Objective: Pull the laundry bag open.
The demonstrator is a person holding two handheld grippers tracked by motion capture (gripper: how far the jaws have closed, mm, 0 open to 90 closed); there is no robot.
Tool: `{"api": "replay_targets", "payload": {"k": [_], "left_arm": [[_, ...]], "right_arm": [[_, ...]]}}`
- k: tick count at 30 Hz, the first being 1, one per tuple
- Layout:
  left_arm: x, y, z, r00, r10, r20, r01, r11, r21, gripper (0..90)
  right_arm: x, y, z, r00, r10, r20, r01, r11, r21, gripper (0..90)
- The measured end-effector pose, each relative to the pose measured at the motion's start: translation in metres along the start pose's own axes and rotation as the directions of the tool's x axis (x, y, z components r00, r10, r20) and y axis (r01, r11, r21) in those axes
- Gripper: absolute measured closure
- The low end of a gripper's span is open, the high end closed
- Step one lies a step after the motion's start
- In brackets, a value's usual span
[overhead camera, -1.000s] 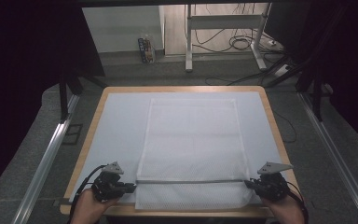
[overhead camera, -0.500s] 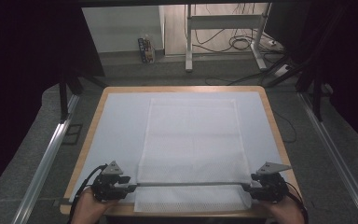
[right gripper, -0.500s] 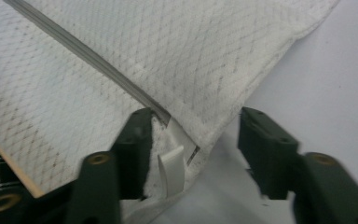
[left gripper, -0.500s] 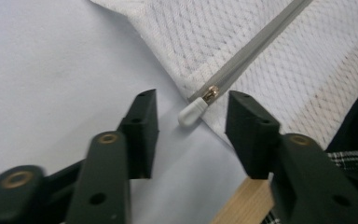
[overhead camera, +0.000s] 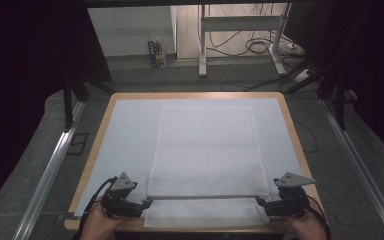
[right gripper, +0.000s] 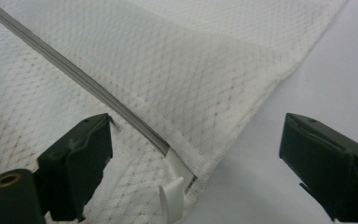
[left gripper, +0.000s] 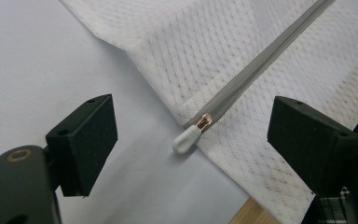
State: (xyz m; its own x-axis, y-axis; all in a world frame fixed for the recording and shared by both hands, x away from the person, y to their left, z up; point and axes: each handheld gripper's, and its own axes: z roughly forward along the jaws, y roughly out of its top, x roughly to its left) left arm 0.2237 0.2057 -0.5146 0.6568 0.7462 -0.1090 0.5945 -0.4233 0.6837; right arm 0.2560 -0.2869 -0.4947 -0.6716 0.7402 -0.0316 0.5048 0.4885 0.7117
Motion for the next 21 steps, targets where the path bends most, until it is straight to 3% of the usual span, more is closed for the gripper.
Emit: {"api": "replay_targets", "payload": {"k": [9, 21], "left_arm": [[-0.003, -0.009, -0.009, 0.9997, -0.007, -0.024, 0.006, 0.9996, -0.027, 5.1], [0.0, -0.029, -0.021, 0.992, -0.007, -0.126, -0.004, 0.9964, -0.085, 1.8]], "right_arm": [[0.002, 0.0, -0.006, 0.9999, -0.002, -0.013, 0.002, 0.999, -0.034, 3.1], [0.006, -0.012, -0.012, 0.9999, -0.005, -0.01, 0.005, 1.0, -0.025, 0.0]]}}
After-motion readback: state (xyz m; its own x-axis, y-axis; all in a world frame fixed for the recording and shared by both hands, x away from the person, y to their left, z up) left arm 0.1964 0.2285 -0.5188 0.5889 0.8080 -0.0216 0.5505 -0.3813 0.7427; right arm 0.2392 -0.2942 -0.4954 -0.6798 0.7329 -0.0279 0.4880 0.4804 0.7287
